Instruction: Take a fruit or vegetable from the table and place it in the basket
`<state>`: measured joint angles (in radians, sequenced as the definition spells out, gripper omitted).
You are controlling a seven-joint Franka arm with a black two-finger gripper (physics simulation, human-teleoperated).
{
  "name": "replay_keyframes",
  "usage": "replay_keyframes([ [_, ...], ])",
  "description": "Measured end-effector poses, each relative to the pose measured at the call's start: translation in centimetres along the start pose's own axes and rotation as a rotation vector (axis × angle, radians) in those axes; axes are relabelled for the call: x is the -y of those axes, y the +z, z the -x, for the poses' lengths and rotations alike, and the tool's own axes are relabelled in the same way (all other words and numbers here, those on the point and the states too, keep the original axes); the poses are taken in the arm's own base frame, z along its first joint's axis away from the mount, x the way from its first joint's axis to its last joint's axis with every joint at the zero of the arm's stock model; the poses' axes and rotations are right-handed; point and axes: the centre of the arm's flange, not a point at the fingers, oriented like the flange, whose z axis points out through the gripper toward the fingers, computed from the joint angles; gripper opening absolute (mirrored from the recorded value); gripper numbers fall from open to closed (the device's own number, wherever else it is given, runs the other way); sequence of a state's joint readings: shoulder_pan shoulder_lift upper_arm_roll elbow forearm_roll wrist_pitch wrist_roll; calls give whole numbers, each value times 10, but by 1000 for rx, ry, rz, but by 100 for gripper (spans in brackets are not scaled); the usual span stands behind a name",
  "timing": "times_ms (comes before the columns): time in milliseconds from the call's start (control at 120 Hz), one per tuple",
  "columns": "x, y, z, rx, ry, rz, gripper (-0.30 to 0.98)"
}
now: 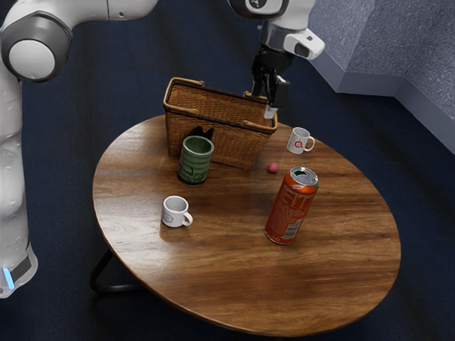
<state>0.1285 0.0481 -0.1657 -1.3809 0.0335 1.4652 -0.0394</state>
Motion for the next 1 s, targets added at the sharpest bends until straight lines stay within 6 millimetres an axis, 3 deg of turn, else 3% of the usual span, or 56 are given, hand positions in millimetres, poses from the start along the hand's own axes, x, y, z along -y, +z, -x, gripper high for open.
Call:
replay_keyframes([
  [217, 4, 1, 0, 4, -13, 10, 69],
  [275, 3, -9, -5, -22, 3, 11, 69],
  [325, -12, -5, -21, -33, 65, 5, 69],
  [375, -39, 16, -41, -26, 162, 6, 69],
  [408, -47, 29, -51, -20, 209, 5, 68],
  [475, -35, 46, -65, -16, 262, -4, 68],
  [567, 11, 56, -81, -28, 284, -22, 69],
  [625, 24, 60, -86, -35, 329, -23, 69],
  [750, 25, 79, -97, -30, 457, -18, 69],
  [875, 3, 90, -103, -35, 594, 2, 68],
  [1000, 11, 96, -108, -45, 662, 14, 69],
])
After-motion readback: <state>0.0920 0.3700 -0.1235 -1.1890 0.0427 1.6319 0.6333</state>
